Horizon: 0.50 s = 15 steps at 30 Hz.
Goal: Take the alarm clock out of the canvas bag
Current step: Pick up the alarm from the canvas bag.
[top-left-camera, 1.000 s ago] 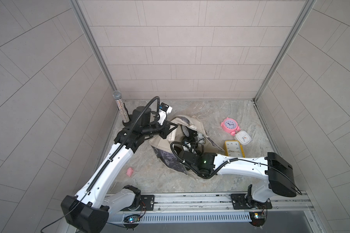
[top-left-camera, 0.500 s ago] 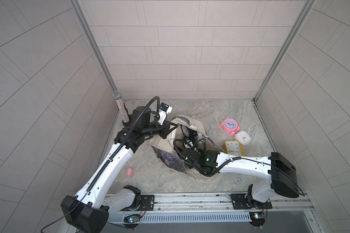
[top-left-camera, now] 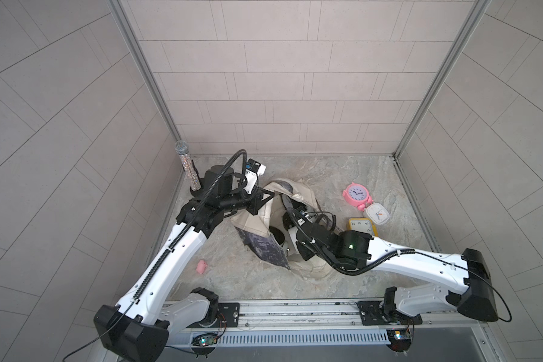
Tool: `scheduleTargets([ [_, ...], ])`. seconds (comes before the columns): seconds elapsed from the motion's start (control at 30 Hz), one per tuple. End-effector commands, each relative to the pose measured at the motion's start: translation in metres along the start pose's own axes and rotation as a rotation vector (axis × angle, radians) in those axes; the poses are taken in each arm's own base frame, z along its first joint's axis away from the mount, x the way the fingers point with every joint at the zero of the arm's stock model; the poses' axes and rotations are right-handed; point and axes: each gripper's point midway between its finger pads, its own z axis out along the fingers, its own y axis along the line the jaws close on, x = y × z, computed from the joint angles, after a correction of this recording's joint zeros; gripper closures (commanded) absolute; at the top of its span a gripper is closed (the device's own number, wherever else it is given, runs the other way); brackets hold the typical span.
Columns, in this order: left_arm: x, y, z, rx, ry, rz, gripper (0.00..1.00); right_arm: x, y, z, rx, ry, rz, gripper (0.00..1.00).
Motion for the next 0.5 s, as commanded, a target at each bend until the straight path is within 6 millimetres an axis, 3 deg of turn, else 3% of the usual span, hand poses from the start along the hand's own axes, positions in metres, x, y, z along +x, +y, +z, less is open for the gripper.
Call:
scheduleTargets([
  [0.0, -0.030, -0.001, -0.018, -0.052, -0.106, 0.046, 1.00, -0.014, 0.003, -0.024, -0.059, -0.016, -0.033, 1.00],
  [0.3, -0.033, 0.022, -0.029, -0.185, -0.109, 0.018, 1.00, -0.043, -0.008, -0.074, -0.117, -0.075, -0.063, 1.00],
  [0.47, -0.035, 0.018, -0.035, -0.157, -0.102, 0.034, 1.00, -0.062, -0.033, -0.106, -0.126, -0.132, -0.082, 1.00],
])
